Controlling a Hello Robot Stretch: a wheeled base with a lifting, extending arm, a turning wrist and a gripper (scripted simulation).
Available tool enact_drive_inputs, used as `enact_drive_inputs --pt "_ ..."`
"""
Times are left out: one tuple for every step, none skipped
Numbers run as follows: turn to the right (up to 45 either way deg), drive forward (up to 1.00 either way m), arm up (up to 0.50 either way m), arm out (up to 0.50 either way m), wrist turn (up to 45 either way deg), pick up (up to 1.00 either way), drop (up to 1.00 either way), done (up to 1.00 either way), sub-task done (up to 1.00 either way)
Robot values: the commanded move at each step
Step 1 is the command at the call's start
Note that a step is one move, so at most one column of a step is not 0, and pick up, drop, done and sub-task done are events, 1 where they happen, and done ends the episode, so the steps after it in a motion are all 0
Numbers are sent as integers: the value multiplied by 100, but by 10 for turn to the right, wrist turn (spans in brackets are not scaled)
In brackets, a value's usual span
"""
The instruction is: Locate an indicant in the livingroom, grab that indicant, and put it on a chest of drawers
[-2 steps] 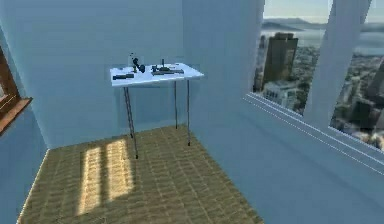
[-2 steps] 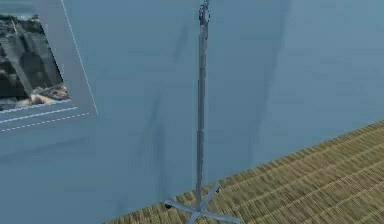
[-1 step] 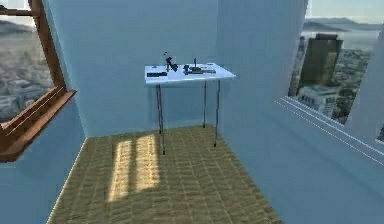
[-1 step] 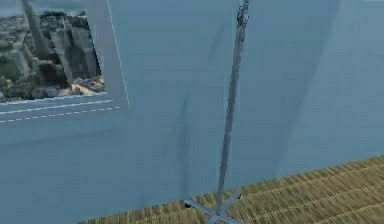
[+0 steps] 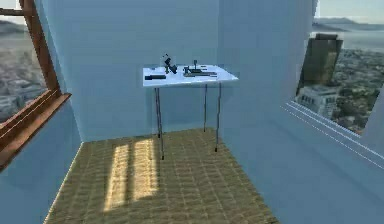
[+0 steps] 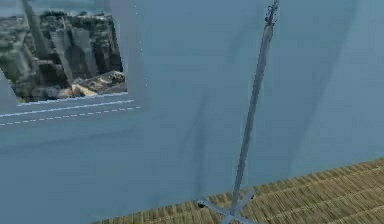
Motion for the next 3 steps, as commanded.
enact_drive_inputs --pt "-240 0 0 0 0 0 0 0 0" --pt "0 100 0 0 0 0 0 0 0" --pt "0 40 0 0 0 0 0 0 0"
